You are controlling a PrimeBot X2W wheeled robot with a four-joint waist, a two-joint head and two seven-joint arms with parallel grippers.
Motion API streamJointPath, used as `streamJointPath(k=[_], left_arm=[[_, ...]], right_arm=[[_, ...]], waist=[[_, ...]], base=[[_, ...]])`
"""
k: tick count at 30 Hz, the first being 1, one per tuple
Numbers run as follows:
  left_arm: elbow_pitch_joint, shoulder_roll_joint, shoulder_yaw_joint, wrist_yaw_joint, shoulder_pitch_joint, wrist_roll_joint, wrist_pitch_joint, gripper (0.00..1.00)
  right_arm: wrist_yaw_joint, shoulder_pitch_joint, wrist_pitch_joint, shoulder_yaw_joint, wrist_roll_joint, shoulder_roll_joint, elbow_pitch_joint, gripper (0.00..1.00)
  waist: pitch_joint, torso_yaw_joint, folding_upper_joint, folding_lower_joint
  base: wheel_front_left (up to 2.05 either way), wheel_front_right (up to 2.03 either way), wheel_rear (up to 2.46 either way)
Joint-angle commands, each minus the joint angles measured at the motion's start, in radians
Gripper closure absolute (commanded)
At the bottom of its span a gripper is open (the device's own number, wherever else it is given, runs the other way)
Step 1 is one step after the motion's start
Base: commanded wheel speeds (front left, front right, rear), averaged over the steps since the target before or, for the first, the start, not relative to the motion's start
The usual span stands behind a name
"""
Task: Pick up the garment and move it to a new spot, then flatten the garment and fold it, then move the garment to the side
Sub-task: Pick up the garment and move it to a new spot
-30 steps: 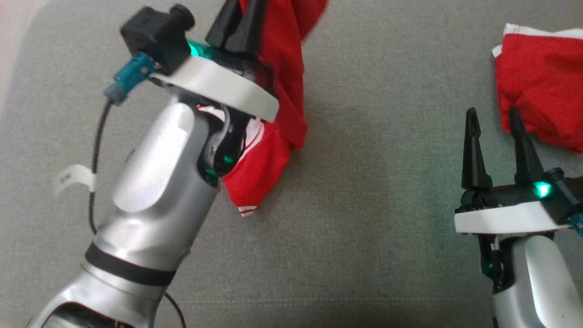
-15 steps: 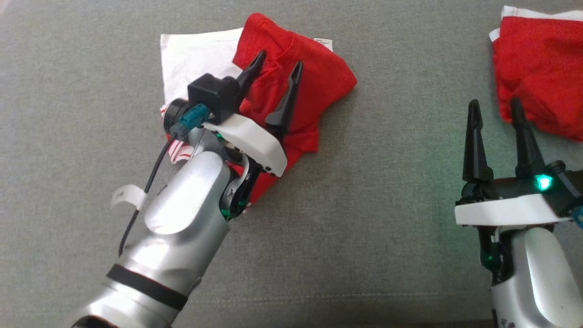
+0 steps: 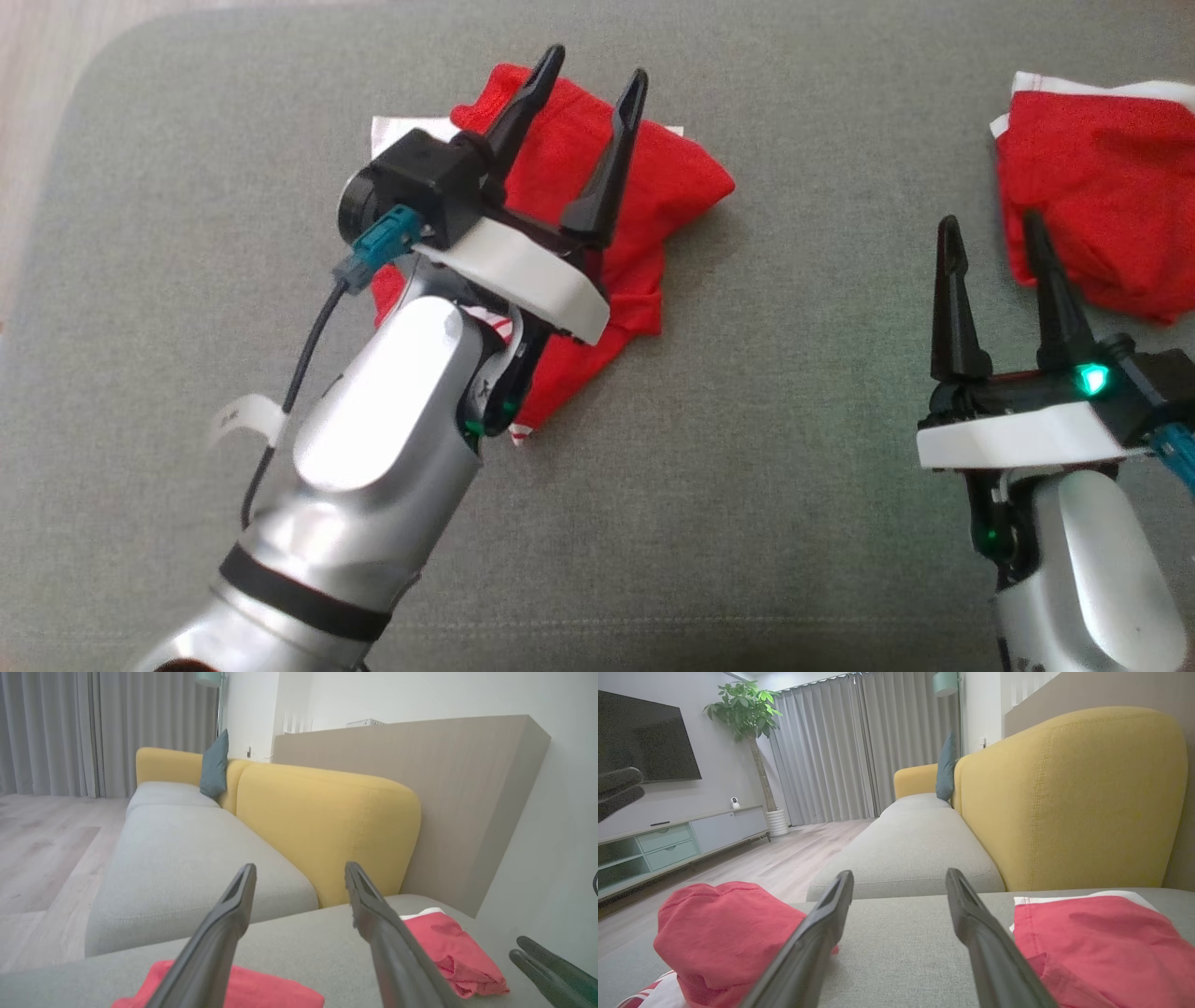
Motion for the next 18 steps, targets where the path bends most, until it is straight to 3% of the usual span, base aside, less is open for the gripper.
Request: streamJointPath(k=[1,5,12,18], left_arm=[[-0.053,0.011,0.046,0.015,-0.019,0.026,-0.006,0.0],[-0.093,0.021,0.111,0.034,0.028,0.063,-0.006,0.0],[-0.168,0.105,0.25,0.047,0.219,0.11,-0.006,0.0],[-0.226,0.112,0.329,0.038,0.394,0.153,-0.006,0.0]], right_arm=[[0.004,-0.006,-0.01,0.018,0.009,-0.003,-0.028,0.0],[0.004,0.01,-0.01,0.012,0.013,-0.003,-0.031,0.0],[0.004,0.041,-0.01,0.007,0.009,-0.003,-0.034,0.0],[0.004,0.067,-0.005,-0.006,0.0,-0.003,-0.033,0.0]], waist=[[-0.016,0.001,0.0,0.0],[-0.037,0.017,0.0,0.0],[-0.067,0.071,0.0,0.0],[-0.086,0.126,0.0,0.0]], base=[[0.0,0.0,0.0],[0.0,0.0,0.0],[0.0,0.0,0.0],[0.0,0.0,0.0]])
